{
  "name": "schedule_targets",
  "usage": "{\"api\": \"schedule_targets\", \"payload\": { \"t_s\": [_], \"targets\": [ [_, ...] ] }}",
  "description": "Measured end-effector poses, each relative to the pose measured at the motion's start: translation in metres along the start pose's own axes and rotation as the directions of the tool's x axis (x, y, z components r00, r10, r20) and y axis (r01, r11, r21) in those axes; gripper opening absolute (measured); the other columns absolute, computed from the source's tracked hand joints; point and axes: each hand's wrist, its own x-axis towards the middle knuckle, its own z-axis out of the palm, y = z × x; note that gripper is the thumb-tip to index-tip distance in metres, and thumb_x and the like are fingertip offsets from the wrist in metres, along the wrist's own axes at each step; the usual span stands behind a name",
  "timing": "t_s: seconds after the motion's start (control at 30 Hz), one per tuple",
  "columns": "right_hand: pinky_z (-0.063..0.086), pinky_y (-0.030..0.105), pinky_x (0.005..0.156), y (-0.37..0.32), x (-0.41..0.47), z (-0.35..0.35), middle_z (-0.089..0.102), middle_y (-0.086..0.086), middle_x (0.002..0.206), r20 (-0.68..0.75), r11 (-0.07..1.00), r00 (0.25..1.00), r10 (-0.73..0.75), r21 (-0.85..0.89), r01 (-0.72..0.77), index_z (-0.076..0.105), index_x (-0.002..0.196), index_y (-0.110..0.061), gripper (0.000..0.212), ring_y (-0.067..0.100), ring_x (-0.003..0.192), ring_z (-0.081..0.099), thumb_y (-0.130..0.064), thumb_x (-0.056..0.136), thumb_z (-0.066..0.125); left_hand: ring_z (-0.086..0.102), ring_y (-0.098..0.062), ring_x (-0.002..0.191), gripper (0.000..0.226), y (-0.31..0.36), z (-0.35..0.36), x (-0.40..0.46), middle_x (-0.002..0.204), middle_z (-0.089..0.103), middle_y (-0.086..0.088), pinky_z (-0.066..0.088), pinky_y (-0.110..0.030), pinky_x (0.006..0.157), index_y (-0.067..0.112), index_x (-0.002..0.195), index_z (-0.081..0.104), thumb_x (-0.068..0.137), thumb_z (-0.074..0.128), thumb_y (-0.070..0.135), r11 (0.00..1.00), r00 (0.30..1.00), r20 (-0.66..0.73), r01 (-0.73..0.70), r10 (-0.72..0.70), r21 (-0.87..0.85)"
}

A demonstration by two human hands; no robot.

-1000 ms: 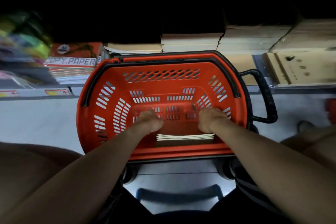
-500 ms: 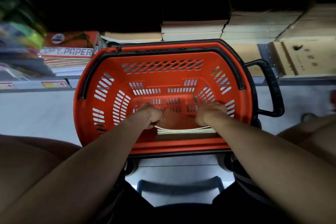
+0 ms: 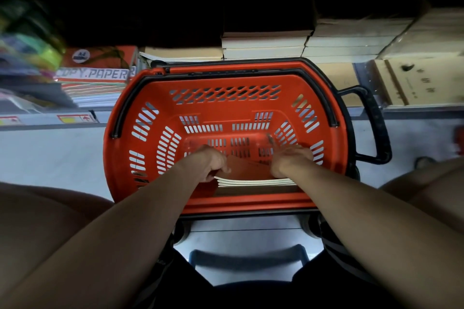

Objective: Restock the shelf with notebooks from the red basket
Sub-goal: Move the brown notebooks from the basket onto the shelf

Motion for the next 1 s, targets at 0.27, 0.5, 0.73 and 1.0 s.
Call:
{"api": "schedule_targets", "payload": {
  "t_s": [0.27, 0.5, 0.73, 1.0],
  "targets": [
    [0.044, 0.048, 0.11, 0.007, 0.0, -0.002, 0.037, 0.01, 0.165, 0.001, 0.987, 0.999, -0.039, 0.153, 0.038, -0.003, 0.167, -0.031, 0.088, 0.033, 0.147, 0.044, -0.037, 0.099, 0.053, 0.058, -0.017, 0.094, 0.034, 0.005, -0.008, -0.008, 0.123, 0.065, -0.004, 0.043, -0.022, 0.046, 0.016, 0.109, 0.065, 0.078, 0.062, 0.003, 0.984, 0.993, 0.104, 0.077, -0.06, -0.161],
    [0.044, 0.046, 0.114, 0.01, -0.002, 0.0, 0.039, 0.012, 0.165, -0.002, 0.966, 0.997, -0.076, 0.248, 0.074, -0.011, 0.166, -0.032, 0.092, 0.033, 0.146, 0.045, -0.039, 0.099, 0.053, 0.057, -0.018, 0.062, 0.018, 0.01, -0.003, -0.029, 0.085, 0.059, -0.008, 0.04, -0.017, 0.046, 0.009, 0.098, 0.057, 0.102, 0.039, 0.01, 0.968, 0.994, 0.103, -0.019, 0.046, -0.25],
    [0.053, 0.04, 0.104, 0.018, -0.014, -0.006, 0.058, 0.017, 0.146, -0.048, 0.918, 0.993, -0.108, 0.378, 0.118, 0.034, 0.162, -0.018, 0.067, 0.034, 0.129, 0.061, -0.04, 0.101, 0.051, 0.051, -0.016, 0.057, 0.027, 0.016, -0.007, -0.062, 0.073, 0.057, -0.004, 0.031, -0.018, 0.049, 0.014, 0.084, 0.056, 0.103, 0.037, 0.009, 0.91, 0.995, 0.042, -0.068, 0.093, -0.409],
    [0.051, 0.025, 0.048, 0.032, -0.034, -0.012, 0.073, 0.016, 0.085, 0.002, 0.609, 0.993, -0.121, 0.79, 0.072, 0.065, 0.118, -0.007, 0.036, 0.021, 0.057, 0.071, -0.037, 0.11, 0.046, 0.054, -0.014, 0.059, 0.029, 0.02, -0.008, -0.09, 0.075, 0.063, 0.001, 0.031, -0.018, 0.044, 0.019, 0.087, 0.062, 0.099, 0.039, 0.009, 0.805, 0.991, -0.038, -0.127, 0.129, -0.579]
  ]
}}
